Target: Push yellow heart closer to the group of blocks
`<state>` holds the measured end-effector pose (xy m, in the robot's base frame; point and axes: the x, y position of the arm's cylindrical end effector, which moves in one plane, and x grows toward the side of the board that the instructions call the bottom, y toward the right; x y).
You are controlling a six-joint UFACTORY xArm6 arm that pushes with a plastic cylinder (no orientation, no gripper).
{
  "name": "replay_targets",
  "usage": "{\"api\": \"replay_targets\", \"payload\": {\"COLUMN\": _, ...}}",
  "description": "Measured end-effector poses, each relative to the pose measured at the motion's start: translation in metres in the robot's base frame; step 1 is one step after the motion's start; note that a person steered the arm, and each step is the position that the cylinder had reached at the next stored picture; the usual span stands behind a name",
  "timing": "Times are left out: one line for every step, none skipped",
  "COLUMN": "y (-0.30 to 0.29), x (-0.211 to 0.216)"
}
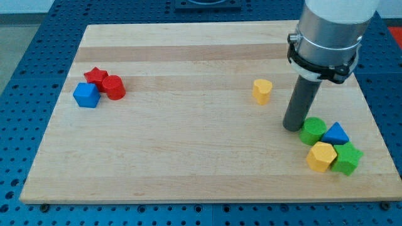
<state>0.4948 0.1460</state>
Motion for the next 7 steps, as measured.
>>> {"api": "replay_targets", "payload": {"y": 0.0, "x": -0.025}}
{"api": "replay_targets", "payload": {"y": 0.0, "x": -0.055}}
{"api": "replay_targets", "payload": {"y": -0.001, "x": -0.079}}
{"api": "replay_targets", "payload": {"y": -0.022, "x": -0.095}}
{"api": "replay_targets", "payload": {"y": -0.058, "x": -0.095}}
{"api": "replay_targets", "payload": {"y": -0.082, "x": -0.095}}
{"api": "replay_targets", "payload": {"y": -0.089, "x": -0.092}}
